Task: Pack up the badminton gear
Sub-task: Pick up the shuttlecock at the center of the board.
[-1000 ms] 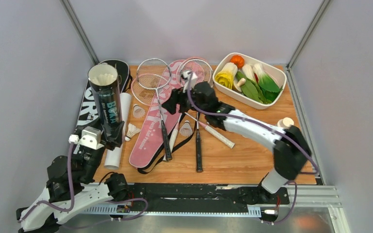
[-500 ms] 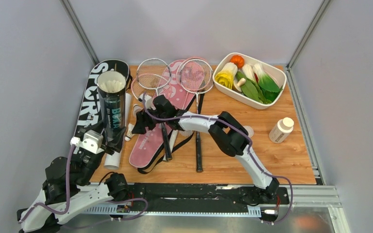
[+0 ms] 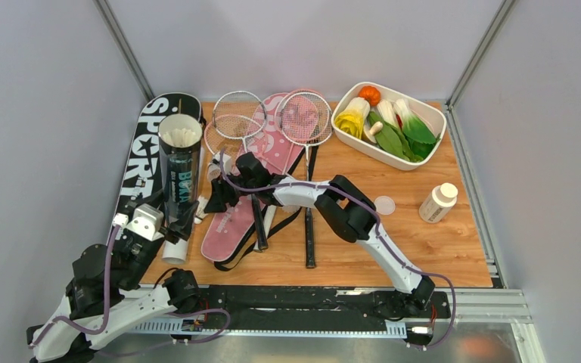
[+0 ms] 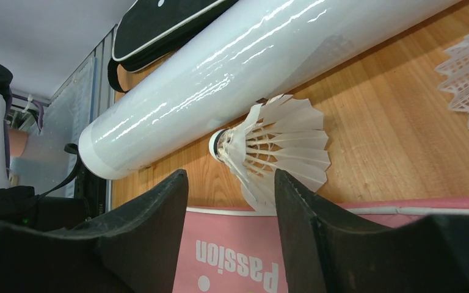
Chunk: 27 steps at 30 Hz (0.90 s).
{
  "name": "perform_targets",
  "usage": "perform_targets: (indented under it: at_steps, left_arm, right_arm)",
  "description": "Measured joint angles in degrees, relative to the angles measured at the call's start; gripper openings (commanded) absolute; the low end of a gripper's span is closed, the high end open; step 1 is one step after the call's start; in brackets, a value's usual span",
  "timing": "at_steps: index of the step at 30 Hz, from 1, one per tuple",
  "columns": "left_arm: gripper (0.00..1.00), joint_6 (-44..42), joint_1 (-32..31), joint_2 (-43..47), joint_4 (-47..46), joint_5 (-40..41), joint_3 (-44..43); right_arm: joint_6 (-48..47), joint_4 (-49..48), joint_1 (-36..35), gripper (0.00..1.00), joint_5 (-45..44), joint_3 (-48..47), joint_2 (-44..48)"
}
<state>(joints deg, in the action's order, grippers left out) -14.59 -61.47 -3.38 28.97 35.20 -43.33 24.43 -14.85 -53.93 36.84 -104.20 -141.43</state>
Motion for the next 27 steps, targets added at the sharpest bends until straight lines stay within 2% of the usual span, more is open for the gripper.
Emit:
perform_targets:
  at_steps: [2, 6, 11, 18, 27]
  left_arm:
    - [0.0, 0.0, 0.0, 0.0, 0.0, 0.0, 0.0]
    - [0.0, 0.0, 0.0, 0.0, 0.0, 0.1, 0.2]
    - [0.0, 0.0, 0.0, 0.0, -0.1, 0.9, 0.9]
    - [0.0, 0.0, 0.0, -0.1, -1.4, 1.3, 4.6]
    - [0.0, 0.0, 0.0, -3.9, -4.2, -0.5, 8.2]
  right_arm:
    - [0.1, -0.3, 0.0, 0.43, 0.3, 0.0, -0.3]
    - [0.3, -1.4, 0.0, 0.19, 1.1, 0.0, -0.3]
    - [0.9, -3.9, 0.0, 0.0, 2.3, 0.9, -0.2]
    - [1.1, -4.7, 1.0, 0.0, 2.7, 7.8, 4.8]
    - [1.2, -4.6, 6.4, 0.0, 1.0, 19.1, 24.0]
